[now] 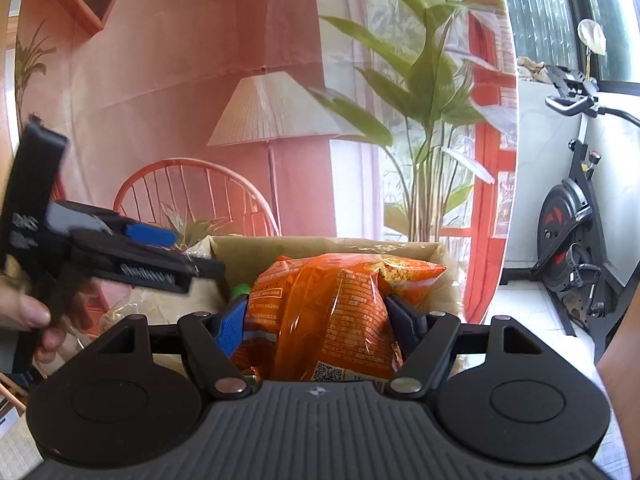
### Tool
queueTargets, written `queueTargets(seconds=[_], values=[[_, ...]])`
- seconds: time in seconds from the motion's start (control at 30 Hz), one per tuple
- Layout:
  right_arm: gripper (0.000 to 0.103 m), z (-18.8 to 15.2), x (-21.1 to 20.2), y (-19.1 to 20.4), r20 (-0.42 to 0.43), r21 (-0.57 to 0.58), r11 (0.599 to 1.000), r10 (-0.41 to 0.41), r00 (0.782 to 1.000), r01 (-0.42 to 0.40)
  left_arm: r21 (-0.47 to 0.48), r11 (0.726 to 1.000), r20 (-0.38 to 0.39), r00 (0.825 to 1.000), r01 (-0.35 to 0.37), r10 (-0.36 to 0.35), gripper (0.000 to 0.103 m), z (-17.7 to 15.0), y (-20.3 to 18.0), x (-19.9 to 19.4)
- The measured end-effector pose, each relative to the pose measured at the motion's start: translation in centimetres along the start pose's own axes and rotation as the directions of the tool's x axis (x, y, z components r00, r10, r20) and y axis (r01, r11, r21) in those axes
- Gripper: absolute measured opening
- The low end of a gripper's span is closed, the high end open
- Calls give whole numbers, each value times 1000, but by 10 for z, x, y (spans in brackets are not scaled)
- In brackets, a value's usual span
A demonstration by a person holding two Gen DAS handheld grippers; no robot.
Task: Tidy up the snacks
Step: 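Lift both held bags up and carry them over the box opening, then open both tools to drop the green and orange bags into the box, then withdraw both open tools from the box down to the table snacks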
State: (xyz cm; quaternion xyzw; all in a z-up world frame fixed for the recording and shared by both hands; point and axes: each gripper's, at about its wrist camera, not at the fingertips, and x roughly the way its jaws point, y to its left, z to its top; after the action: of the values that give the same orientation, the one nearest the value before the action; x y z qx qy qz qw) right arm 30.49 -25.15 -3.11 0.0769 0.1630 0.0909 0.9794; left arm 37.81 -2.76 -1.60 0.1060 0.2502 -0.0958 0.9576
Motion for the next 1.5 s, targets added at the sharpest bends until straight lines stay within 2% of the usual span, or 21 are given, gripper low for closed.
queueTargets(seconds=[0.1,0.43,0.53,0.6,0.83,1.13,1.33,1.5], values=[[74,3,15,10,-14,-17,1000,5,1000,-5,-47,999,20,1000,11,-10,78,-2,10,-9],[75,8,83,40,-104,-42,999,6,995,-10,-93,995,31,999,28,-26,78,-14,26,-19],[78,7,93,42,-128,-21,1000,-2,992,-1,-96,995,30,999,31,-28,78,-16,29,-21],[86,6,92,42,-129,-15,1000,-11,992,9,-102,994,40,999,26,-22,78,-18,31,-23],[88,3,59,37,-93,-2,1000,-18,995,18,-143,988,50,998,52,-45,78,-29,37,-35],[88,-9,-18,31,7,70,997,20,1000,-20,-145,986,59,996,78,-70,78,-58,39,-76],[88,-32,-61,31,61,97,994,47,997,-53,-145,985,62,995,92,-84,78,-90,47,-102],[88,-62,-81,29,74,128,991,37,997,-46,-173,977,40,992,121,-116,78,-130,48,-111]])
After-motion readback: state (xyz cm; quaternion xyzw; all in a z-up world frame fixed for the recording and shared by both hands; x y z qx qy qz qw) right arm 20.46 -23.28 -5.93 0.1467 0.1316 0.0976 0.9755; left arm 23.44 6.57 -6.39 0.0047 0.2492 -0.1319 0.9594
